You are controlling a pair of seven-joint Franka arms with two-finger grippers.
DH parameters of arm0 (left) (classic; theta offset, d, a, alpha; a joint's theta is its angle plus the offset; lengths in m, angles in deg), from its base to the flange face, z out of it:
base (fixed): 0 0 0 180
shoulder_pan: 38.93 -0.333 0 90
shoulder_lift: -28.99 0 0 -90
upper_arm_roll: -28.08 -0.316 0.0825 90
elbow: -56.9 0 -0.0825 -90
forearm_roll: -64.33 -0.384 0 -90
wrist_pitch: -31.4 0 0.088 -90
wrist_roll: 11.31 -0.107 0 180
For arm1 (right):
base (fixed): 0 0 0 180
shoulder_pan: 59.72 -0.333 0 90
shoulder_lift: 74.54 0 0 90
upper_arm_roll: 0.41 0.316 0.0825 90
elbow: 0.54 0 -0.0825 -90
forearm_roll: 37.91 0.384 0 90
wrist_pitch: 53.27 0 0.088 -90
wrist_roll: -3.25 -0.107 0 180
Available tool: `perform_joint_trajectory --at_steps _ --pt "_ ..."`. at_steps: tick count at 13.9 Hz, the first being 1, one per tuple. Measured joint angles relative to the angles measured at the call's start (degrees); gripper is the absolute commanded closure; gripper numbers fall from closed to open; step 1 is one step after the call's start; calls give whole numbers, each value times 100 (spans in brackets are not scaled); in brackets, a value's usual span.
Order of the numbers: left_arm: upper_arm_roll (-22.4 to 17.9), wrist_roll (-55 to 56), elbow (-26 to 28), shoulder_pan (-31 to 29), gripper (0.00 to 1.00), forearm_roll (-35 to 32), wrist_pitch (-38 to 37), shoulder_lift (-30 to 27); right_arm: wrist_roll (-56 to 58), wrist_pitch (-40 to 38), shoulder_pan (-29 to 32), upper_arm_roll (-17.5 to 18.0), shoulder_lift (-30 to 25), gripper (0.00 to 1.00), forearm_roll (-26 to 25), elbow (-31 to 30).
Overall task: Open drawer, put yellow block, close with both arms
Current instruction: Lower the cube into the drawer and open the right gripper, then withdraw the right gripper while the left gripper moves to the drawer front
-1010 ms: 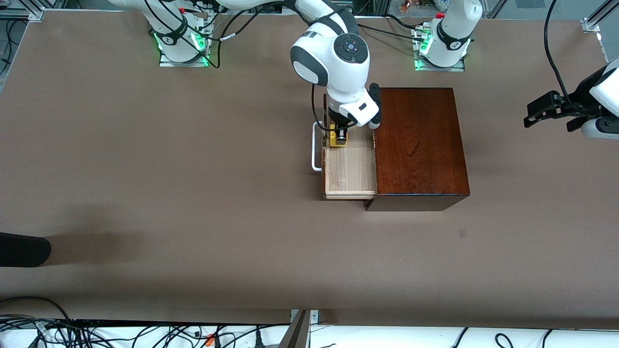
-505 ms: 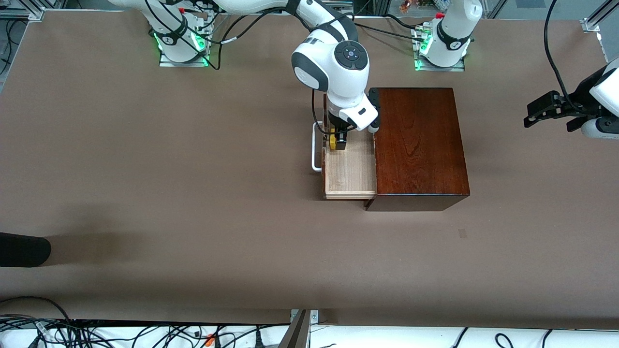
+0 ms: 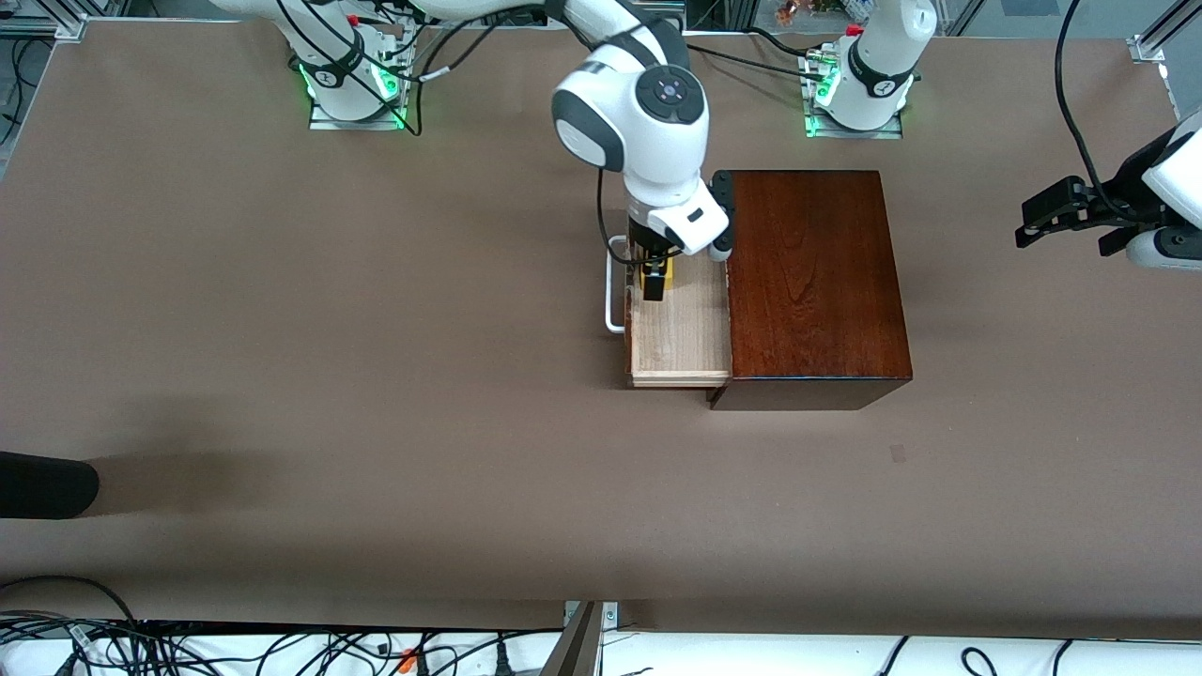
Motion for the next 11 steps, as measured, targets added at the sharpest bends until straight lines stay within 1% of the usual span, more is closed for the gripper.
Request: perform_joint_trajectory --at_steps 3,5,8,11 --pt "77 -38 -11 111 0 1 7 0 27 -585 666 -25 -749 0 1 73" --pt "246 -51 -25 206 0 2 9 0 96 -866 1151 -25 -1271 0 4 80" --pt "695 -92 -41 268 0 2 13 0 98 -1487 1568 -72 -1776 0 45 58" --pt "1368 -383 -52 299 0 2 18 67 83 -1672 1696 -474 -2033 0 166 -60"
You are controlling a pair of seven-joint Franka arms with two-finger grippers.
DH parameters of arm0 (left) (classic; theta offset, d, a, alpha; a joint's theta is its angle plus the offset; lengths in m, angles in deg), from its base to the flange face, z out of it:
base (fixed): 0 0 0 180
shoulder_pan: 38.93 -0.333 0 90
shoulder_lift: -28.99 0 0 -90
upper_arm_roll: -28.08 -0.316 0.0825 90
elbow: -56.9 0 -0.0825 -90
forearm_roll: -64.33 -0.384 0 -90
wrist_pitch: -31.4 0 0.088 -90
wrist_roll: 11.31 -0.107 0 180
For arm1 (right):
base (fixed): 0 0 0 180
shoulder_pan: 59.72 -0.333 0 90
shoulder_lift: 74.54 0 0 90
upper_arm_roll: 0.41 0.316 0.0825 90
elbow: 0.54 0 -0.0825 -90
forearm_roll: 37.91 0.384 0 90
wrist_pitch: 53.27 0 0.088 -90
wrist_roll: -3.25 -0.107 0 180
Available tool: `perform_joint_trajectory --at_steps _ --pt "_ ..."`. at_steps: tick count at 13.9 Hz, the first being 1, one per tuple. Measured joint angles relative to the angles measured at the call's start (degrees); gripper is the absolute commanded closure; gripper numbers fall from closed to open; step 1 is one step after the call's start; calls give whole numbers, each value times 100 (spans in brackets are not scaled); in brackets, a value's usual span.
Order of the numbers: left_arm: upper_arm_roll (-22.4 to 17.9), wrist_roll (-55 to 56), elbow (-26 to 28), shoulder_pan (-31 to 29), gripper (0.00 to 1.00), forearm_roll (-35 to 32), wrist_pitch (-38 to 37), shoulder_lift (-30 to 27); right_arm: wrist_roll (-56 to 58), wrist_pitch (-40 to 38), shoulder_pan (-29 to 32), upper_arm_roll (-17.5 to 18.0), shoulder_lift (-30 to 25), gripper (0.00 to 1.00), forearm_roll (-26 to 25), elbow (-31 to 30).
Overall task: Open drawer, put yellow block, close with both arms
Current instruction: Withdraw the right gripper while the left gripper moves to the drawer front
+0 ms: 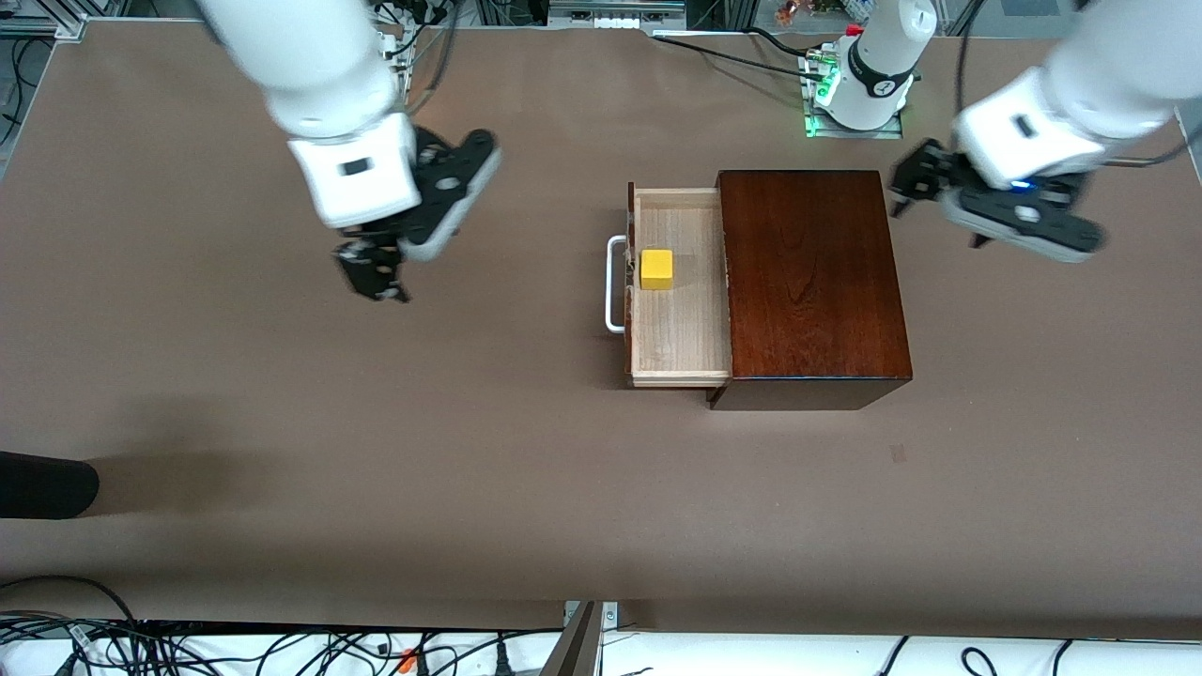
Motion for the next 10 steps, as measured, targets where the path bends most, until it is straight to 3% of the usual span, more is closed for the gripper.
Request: perform_joint_trajectory --at_steps 6,10 --pt "1151 -558 -86 257 0 0 733 622 -1288 -34 635 -145 -1304 0 228 -1386" --pt "1334 -842 -123 1082 0 -2 1562 1234 -1605 -62 1552 -172 -2026 0 445 -2211"
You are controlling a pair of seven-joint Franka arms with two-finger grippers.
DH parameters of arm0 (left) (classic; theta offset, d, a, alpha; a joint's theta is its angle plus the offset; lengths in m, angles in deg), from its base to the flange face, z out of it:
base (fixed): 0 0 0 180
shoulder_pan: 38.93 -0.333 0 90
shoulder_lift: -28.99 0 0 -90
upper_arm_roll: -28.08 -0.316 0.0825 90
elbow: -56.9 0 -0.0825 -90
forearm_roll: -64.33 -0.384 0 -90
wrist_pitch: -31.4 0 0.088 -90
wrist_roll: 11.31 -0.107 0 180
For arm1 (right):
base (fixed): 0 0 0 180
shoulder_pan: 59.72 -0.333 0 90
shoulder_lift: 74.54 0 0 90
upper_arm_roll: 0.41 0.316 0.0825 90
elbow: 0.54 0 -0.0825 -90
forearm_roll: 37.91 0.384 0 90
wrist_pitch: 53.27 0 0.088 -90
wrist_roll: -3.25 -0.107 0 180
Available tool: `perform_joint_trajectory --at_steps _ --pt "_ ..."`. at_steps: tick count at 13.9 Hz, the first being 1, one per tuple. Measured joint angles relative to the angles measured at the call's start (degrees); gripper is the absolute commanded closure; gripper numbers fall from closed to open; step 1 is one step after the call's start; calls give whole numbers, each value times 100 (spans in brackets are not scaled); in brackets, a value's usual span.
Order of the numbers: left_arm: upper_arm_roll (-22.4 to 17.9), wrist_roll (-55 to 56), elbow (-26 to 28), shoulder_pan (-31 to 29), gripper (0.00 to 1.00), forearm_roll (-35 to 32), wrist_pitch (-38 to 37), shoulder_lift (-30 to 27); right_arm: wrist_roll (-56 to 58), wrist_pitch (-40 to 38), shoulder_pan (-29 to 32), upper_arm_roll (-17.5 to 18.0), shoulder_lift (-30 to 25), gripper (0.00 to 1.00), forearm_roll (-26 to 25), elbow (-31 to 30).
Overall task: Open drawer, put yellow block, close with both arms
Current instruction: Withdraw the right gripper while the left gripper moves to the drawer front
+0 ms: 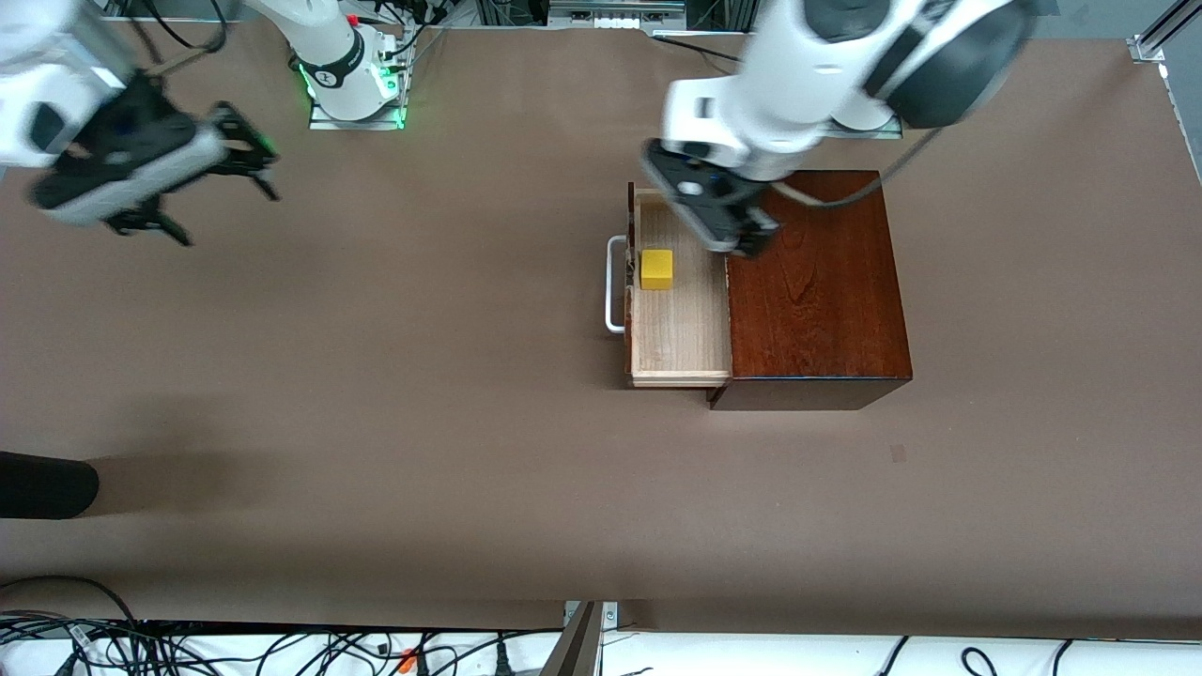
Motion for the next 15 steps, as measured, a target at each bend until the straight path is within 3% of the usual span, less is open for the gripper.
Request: perform_joint_trajectory --at_steps 5,15 --pt "8 -664 -37 690 0 -414 485 559 -295 -101 667 -42 -172 0 21 -480" --pt "-7 -1887 -498 1382 0 -1672 886 1932 -710 -151 690 -288 -79 0 -14 -522"
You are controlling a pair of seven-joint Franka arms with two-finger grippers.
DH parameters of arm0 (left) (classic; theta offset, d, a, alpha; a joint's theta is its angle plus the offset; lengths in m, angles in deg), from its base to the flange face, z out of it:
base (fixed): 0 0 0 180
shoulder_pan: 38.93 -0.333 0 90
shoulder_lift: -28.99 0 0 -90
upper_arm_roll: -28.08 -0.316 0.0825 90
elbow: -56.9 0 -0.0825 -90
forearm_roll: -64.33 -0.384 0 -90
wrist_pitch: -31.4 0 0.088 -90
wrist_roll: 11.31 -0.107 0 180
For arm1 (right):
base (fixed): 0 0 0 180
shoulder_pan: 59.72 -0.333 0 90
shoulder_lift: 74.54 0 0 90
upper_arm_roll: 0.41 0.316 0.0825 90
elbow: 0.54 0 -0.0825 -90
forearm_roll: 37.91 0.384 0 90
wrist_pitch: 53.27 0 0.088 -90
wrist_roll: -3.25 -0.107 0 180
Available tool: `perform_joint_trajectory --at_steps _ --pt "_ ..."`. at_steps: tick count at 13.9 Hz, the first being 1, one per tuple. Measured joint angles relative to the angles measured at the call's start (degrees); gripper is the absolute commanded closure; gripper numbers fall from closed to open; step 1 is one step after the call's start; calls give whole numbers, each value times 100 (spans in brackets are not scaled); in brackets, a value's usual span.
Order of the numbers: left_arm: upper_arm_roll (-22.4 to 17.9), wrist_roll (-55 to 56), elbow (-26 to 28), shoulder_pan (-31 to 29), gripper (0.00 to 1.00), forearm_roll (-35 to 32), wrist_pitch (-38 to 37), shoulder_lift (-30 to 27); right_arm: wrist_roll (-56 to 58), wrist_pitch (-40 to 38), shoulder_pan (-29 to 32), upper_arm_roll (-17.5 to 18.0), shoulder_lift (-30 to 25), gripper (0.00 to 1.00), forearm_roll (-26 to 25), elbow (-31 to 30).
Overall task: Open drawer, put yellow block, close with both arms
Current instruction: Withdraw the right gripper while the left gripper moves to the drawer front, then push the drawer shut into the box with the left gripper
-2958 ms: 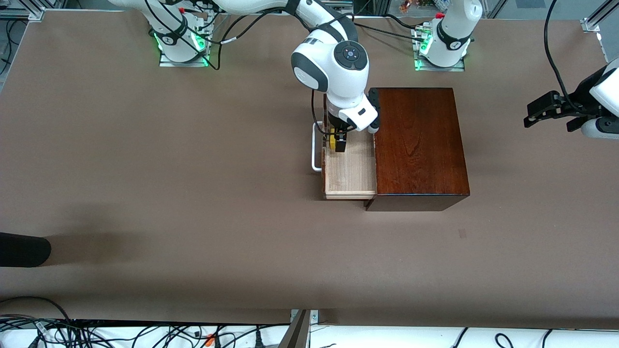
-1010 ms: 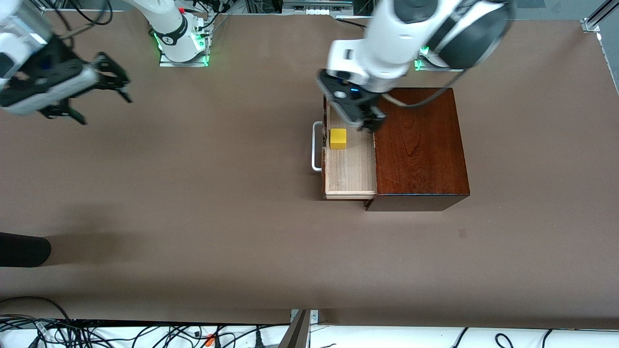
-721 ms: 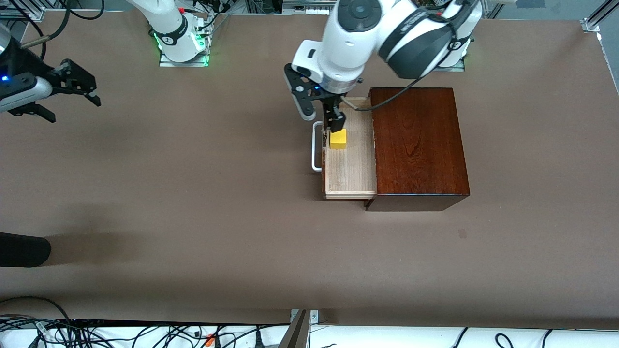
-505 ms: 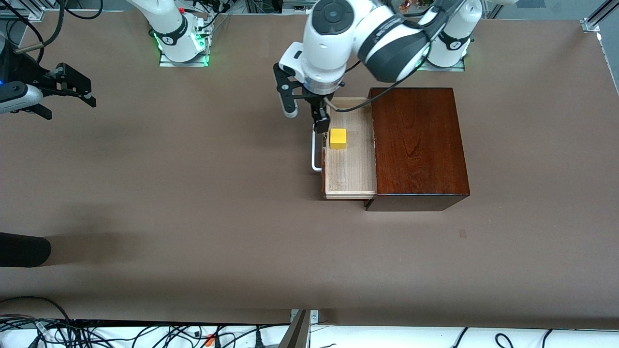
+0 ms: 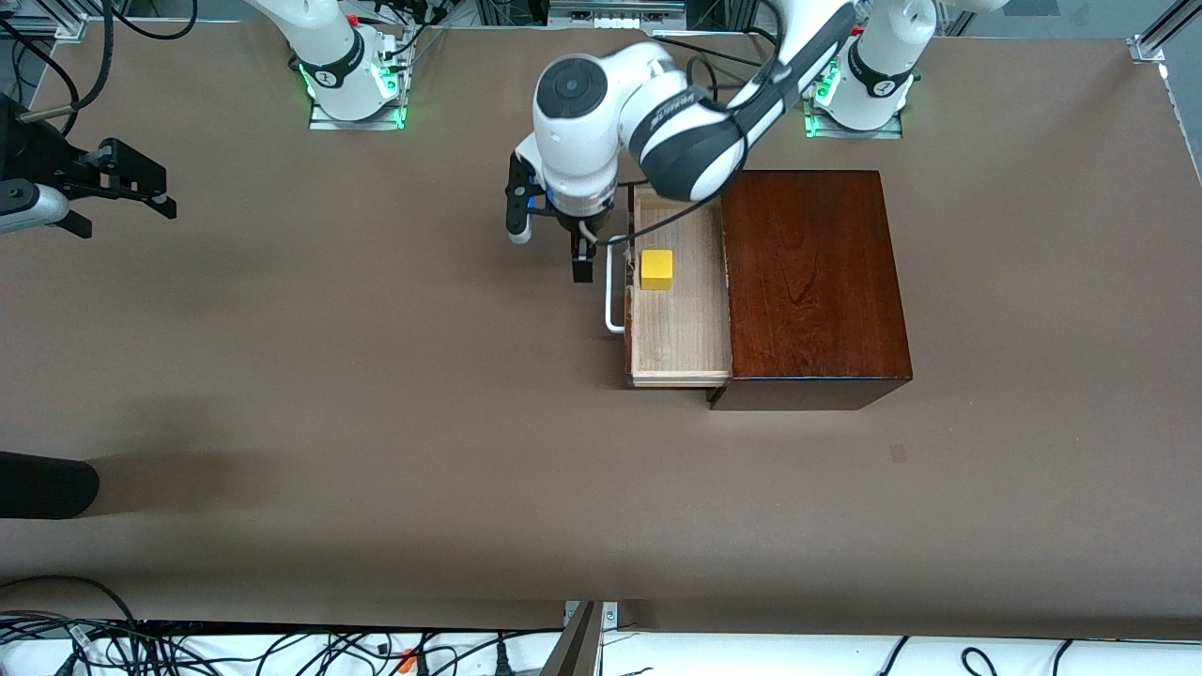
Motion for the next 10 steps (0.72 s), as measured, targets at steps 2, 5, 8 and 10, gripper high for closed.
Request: perform_joint_trajectory --at_steps 2,5,8,10 --pt "-23 -39 -40 -2 0 -221 16 118 -149 1 -1 -2 -12 0 -2 29" --pt "-75 -39 -52 -13 0 -435 15 139 -237 -3 -1 -3 42 0 -4 31" --pt "-125 -41 -48 -37 0 -444 -20 151 -253 37 -1 -3 138 0 -4 33" --pt "-172 -45 -19 -36 0 -444 -83 166 -254 53 -1 -4 143 0 -4 42"
